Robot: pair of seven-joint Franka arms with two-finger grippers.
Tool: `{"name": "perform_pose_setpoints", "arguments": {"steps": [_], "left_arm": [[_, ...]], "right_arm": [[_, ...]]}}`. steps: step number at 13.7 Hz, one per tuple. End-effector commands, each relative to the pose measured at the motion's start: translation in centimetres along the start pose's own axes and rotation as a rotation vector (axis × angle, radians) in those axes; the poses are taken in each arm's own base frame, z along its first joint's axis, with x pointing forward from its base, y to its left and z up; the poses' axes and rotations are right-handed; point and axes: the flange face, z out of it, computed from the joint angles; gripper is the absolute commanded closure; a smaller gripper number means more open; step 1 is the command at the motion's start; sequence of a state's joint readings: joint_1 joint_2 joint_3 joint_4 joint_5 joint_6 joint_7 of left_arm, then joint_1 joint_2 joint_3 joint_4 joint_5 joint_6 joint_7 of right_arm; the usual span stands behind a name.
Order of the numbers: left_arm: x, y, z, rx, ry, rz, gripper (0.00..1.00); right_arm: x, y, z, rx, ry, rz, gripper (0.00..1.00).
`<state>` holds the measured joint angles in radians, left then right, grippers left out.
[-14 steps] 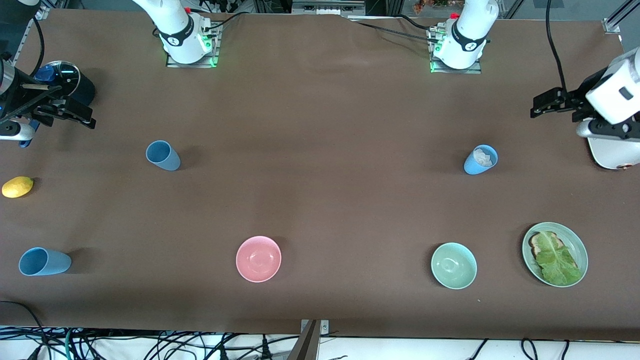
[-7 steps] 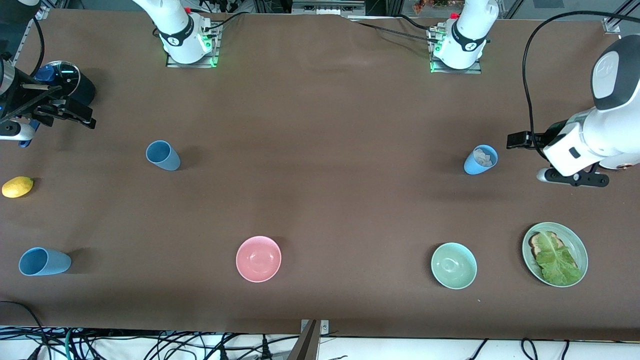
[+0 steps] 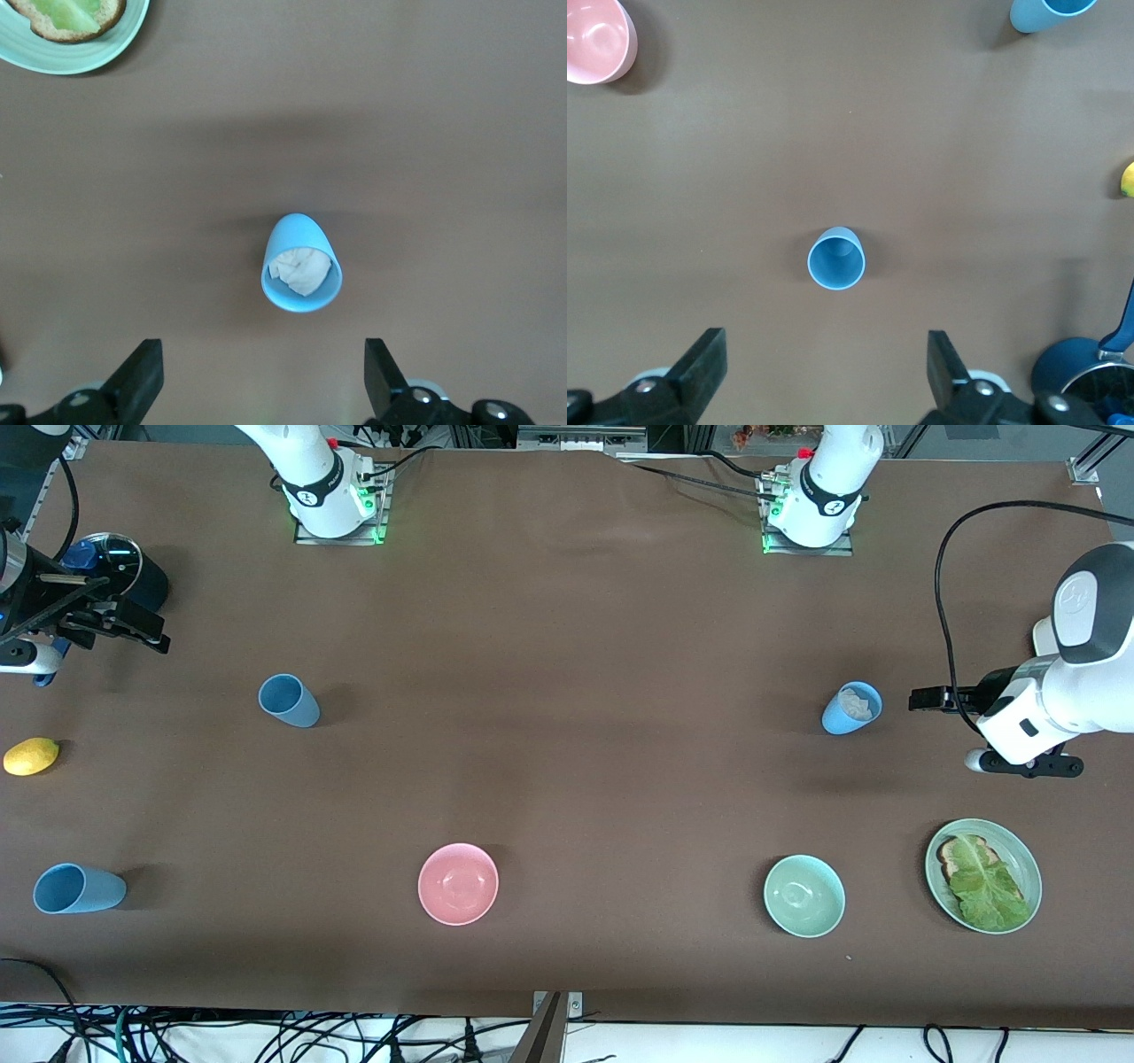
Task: Stack blue cups with both arms
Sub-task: 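Move the left gripper over the blue cup holding tissue, then lower the left gripper and grasp the tissue cup's rim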
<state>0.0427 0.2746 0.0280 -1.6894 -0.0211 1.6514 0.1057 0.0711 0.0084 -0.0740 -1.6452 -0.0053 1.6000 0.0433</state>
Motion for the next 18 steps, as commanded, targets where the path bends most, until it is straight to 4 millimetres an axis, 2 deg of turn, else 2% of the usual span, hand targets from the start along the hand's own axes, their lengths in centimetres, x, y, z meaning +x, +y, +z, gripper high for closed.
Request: {"name": "perform_pose_setpoints", "arguments": {"steps": [1, 5, 8, 10, 12, 15, 18], "left_arm": [[-2.6, 0.0, 3.2, -0.006, 0.050, 0.015, 0.00], [-5.1, 0.3, 8.1, 0.006, 0.158, 0.013, 0.00], [-6.6, 0.0, 9.8, 0.012, 0.211, 0.009, 0.00], [-7.8, -0.1, 12.0, 0.023, 0.260, 0.040, 0.00], [-8.3, -0.9, 13.6, 0.026, 0.283, 0.036, 0.00], [-9.0, -1.1, 16.1, 0.035, 0.327, 0.032, 0.00], [-8.8, -1.3, 16.9, 0.036, 0.330, 0.027, 0.00]], "right_arm": [[-0.2, 0.1, -0.2, 0.006, 0.000, -0.002, 0.00], [-0.2, 0.0, -0.1, 0.007, -0.002, -0.002, 0.00], [-0.2, 0.0, -0.2, 0.007, 0.000, -0.002, 0.00], [-0.2, 0.5, -0.1, 0.008, -0.002, 0.006, 0.00], [-0.2, 0.4, -0.1, 0.009, -0.002, 0.005, 0.00], [-0.2, 0.5, -0.1, 0.009, -0.002, 0.006, 0.00], [-0.2, 0.5, -0.1, 0.009, -0.002, 0.006, 0.00]]}}
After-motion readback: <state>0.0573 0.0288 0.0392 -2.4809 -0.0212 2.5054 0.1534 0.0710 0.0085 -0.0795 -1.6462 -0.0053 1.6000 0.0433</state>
